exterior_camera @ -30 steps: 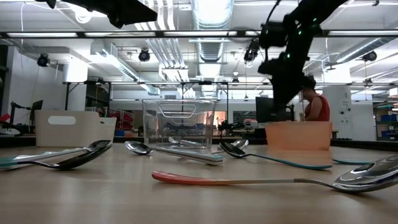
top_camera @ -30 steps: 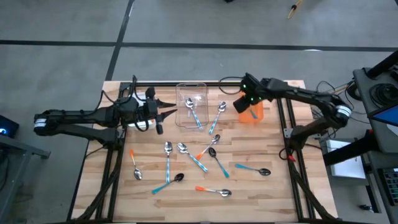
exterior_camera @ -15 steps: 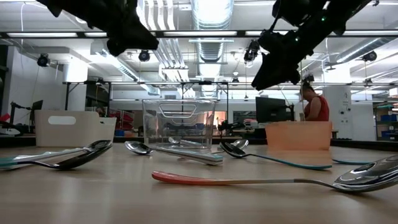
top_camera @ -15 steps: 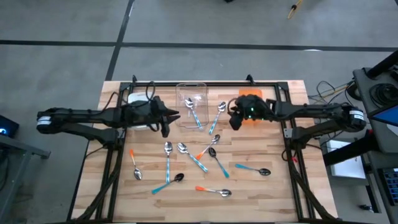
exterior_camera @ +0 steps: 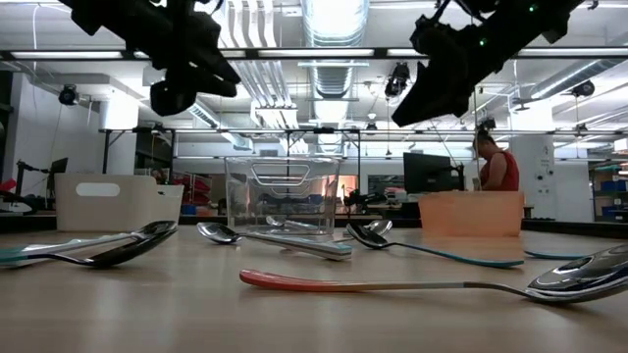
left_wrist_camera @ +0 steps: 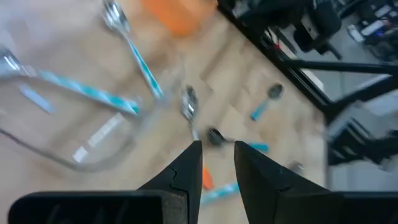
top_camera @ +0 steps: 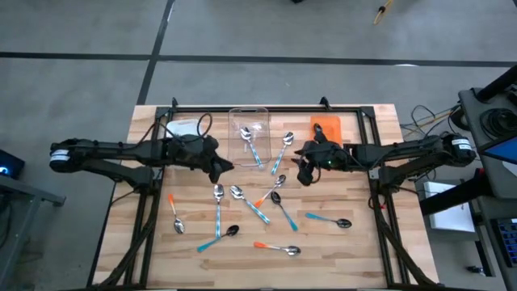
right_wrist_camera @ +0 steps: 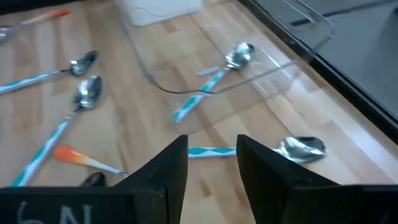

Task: Sort silverware by color (type)
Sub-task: Put the blue patterned spoon into the transparent bin

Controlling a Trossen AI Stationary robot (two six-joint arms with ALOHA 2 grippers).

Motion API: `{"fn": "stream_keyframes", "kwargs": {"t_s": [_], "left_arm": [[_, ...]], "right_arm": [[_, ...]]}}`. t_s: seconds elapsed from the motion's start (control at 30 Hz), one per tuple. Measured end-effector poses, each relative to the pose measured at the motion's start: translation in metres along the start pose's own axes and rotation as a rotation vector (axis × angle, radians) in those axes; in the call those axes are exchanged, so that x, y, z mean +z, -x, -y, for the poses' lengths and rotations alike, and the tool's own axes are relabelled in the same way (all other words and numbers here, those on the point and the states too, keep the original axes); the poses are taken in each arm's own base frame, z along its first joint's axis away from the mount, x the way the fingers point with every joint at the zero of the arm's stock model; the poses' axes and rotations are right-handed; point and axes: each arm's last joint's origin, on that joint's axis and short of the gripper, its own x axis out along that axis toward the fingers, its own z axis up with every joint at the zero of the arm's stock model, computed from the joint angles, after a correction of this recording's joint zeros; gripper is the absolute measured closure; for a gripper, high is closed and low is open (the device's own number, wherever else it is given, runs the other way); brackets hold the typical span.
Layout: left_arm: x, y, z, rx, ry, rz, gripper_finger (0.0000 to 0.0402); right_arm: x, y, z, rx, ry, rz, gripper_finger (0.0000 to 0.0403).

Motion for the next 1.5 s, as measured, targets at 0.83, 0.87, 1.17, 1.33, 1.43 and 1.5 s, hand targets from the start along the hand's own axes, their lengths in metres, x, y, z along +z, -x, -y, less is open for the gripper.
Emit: {"fn": "stream_keyframes", "kwargs": {"t_s": [0.83,0.87,1.17,1.33,1.43,1.5], "left_arm": [[-0.054,0.01,-0.007,0.278,0.4,-0.446,0.0326],[-0.056,0.01,-0.005,0.289,0.41,-0.436,0.0326],[-0.09,0.015,0.025,0.345,0.522,-0.33,0.0326],[-0.113,0.012,0.043,0.326,0.607,-0.309,0.0326],[-0.128,0.006,0.053,0.313,0.653,-0.334,0.0326],[-0.138,0.001,0.058,0.31,0.669,-0.348,0.0326]], "right_arm": [[-0.006,0.003,-0.013,0.046,0.151,-0.005,0.0275],[-0.006,0.003,-0.013,0.046,0.165,-0.002,0.0275],[0.01,0.005,-0.016,0.062,0.247,0.156,0.0275],[0.02,0.007,-0.018,0.061,0.303,0.261,0.0275],[0.023,0.008,-0.018,0.056,0.339,0.292,0.0275],[0.025,0.008,-0.019,0.051,0.365,0.319,0.0275]]}}
